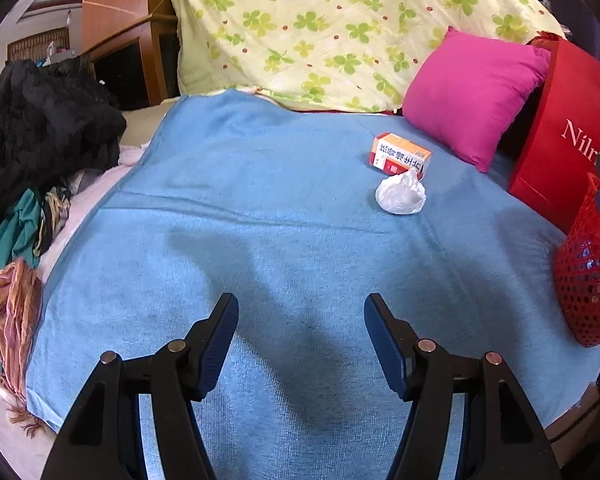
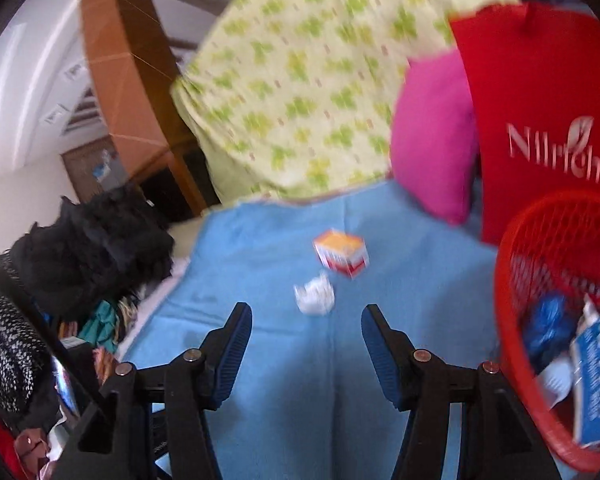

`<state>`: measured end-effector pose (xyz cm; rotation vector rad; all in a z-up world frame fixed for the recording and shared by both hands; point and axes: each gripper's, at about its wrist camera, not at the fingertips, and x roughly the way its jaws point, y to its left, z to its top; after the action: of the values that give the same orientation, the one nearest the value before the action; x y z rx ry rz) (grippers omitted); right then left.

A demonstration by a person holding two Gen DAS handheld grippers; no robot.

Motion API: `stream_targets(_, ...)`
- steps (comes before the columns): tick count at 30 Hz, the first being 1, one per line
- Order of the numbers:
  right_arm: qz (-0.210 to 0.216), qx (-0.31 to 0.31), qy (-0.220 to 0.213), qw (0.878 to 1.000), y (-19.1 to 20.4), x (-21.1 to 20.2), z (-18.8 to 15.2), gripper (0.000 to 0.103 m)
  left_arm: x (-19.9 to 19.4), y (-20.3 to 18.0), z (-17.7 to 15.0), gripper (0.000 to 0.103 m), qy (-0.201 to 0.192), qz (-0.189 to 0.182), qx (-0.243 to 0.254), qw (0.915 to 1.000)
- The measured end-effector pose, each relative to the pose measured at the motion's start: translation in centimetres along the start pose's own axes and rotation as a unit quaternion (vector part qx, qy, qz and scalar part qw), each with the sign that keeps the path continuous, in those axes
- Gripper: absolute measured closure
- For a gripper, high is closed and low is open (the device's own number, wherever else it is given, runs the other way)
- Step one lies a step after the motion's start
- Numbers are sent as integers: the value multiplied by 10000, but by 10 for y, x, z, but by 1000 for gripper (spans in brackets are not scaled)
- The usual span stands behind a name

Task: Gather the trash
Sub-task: 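Move both open grippers back over the blanket toward the tissue and small box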

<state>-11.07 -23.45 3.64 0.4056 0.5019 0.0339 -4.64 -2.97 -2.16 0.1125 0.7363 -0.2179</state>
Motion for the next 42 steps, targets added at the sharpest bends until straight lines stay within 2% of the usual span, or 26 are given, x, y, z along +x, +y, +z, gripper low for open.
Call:
stream_targets(3,-144,94,404,9990,-5,20,-7,42,-6,1,4,37,-139,28,17,9999)
stream_targets(9,-251,-38,671,9974,1,39,-12,42,-13,1,5,37,-198,5,28,9998)
stream_targets(25,-241,-24,797,9965,9,56,-12,42,-13,12,4,37,-173,167,-2,9997)
stream_targets(42,-289,71,798,9964,4,54,-12,42,-5,1,8,37,-142,145,108,9997)
